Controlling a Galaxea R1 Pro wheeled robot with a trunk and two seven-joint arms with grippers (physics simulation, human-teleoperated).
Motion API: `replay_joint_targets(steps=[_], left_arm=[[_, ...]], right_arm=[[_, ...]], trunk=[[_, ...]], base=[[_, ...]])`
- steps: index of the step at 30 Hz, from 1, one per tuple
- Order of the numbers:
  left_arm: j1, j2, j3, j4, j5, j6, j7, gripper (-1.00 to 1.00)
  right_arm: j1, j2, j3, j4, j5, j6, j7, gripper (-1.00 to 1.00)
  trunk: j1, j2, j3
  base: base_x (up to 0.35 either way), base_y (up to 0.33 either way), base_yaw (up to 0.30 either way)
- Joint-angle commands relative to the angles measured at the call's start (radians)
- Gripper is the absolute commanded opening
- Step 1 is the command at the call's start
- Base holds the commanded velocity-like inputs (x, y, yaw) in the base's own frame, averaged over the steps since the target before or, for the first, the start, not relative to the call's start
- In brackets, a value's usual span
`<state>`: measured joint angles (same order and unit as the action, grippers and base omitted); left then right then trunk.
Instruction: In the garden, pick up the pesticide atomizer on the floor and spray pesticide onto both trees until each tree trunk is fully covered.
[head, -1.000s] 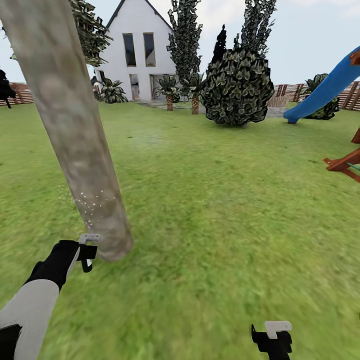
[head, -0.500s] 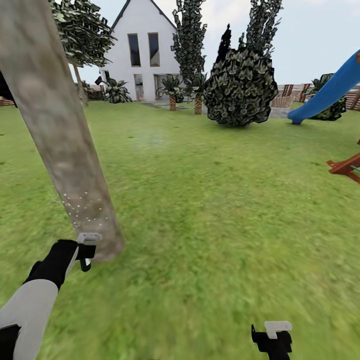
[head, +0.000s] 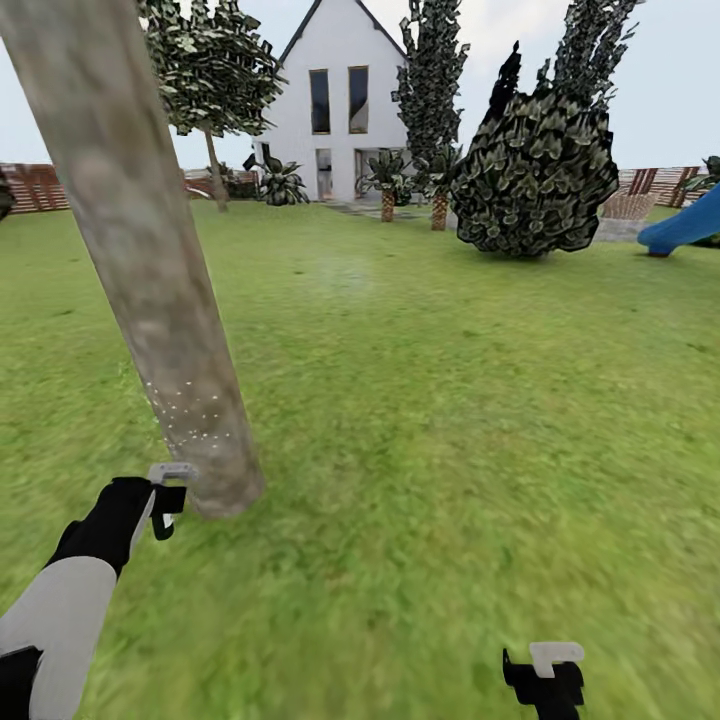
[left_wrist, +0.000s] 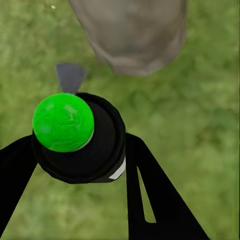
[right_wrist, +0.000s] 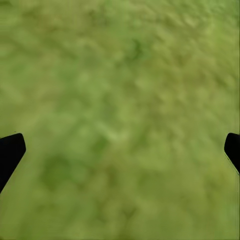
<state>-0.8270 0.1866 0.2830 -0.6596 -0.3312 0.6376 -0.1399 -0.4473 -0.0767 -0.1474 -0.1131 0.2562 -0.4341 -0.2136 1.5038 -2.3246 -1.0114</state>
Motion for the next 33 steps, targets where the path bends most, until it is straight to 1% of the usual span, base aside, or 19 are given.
replay_joint_targets(steps=[1,5,6,7,9,10,11,12,13,15,19,23,27,30,31,33], left_arm=[[-0.001,0.0,0.005,-0.002,-0.012,0.004,-0.009,-1.0],[0.002,0.003,0.007,0.002,-0.015,0.003,-0.008,-1.0],[0.011,0.006,0.007,0.014,-0.015,0.0,-0.009,-1.0],[0.032,0.005,0.006,0.01,-0.014,-0.006,-0.009,-1.0],[0.049,0.001,0.004,0.016,-0.012,-0.019,-0.009,-1.0],[0.052,-0.007,0.004,0.023,-0.011,-0.028,-0.009,-1.0],[0.054,-0.021,0.005,0.035,-0.014,-0.052,-0.008,-1.0],[0.055,-0.028,0.005,0.058,-0.014,-0.081,0.0,-1.0],[0.055,-0.038,0.006,0.1,-0.01,-0.097,0.031,-1.0],[0.055,-0.048,0.008,0.136,-0.01,-0.104,0.049,-1.0],[0.055,-0.049,0.006,0.146,-0.011,-0.105,0.051,-1.0],[0.055,-0.05,0.005,0.146,-0.013,-0.105,0.052,-1.0],[0.055,-0.044,0.008,0.145,-0.015,-0.103,0.056,-1.0],[0.055,-0.043,0.031,0.141,-0.015,-0.102,0.057,-1.0],[0.055,-0.044,0.045,0.14,-0.015,-0.103,0.057,-1.0],[0.055,-0.046,0.053,0.141,-0.015,-0.104,0.057,-1.0]], right_arm=[[-0.001,0.0,-0.008,0.001,0.011,-0.003,-0.003,1.0],[-0.001,0.0,-0.008,0.001,0.01,-0.003,-0.003,1.0],[-0.001,0.0,-0.008,0.001,0.011,-0.003,-0.003,1.0],[-0.001,0.001,-0.008,0.001,0.011,-0.003,-0.003,1.0],[-0.001,0.001,-0.008,0.001,0.011,-0.003,-0.002,1.0],[-0.001,0.001,-0.008,0.001,0.011,-0.003,-0.002,1.0],[-0.001,0.002,-0.008,0.001,0.011,-0.003,-0.003,1.0],[-0.001,0.002,-0.008,0.001,0.011,-0.003,-0.003,1.0],[-0.001,0.002,-0.008,0.001,0.011,-0.003,-0.002,1.0],[-0.001,0.001,-0.008,0.001,0.011,-0.003,-0.001,1.0],[-0.001,0.0,-0.008,0.001,0.011,-0.003,-0.002,1.0],[-0.001,0.0,-0.008,0.002,0.011,-0.003,-0.001,1.0],[-0.001,0.001,-0.007,0.003,0.011,-0.002,-0.001,1.0],[-0.001,0.002,-0.007,0.003,0.011,-0.002,-0.001,1.0],[-0.001,0.002,-0.008,0.003,0.011,-0.002,-0.001,1.0],[-0.001,0.002,-0.008,0.003,0.011,-0.002,-0.001,1.0]], trunk=[[0.0,0.0,-0.001],[0.0,0.0,-0.001],[0.0,0.0,-0.001],[0.0,0.0,-0.001],[0.0,0.0,-0.001],[0.0,0.0,-0.001],[0.0,0.0,-0.001],[0.0,0.0,-0.001],[0.0,0.0,-0.001],[0.0,0.0,-0.001],[0.0,0.0,-0.001],[0.0,0.0,-0.001],[0.0,0.0,-0.001],[0.0,0.0,-0.001],[0.0,0.0,-0.001],[0.0,0.0,-0.001]], base=[[0.292,-0.123,0.027],[0.158,-0.046,0.033],[0.017,-0.004,0.196],[0.007,-0.002,0.244],[0.003,-0.001,0.265],[0.001,0.0,0.274],[0.0,0.0,0.277],[0.0,0.0,0.208],[0.0,0.0,0.044],[0.0,0.0,0.012],[0.097,-0.049,0.001],[0.242,-0.152,0.0],[0.282,-0.141,0.0],[0.281,-0.161,0.006],[0.274,-0.165,0.113],[0.257,-0.174,0.224]])
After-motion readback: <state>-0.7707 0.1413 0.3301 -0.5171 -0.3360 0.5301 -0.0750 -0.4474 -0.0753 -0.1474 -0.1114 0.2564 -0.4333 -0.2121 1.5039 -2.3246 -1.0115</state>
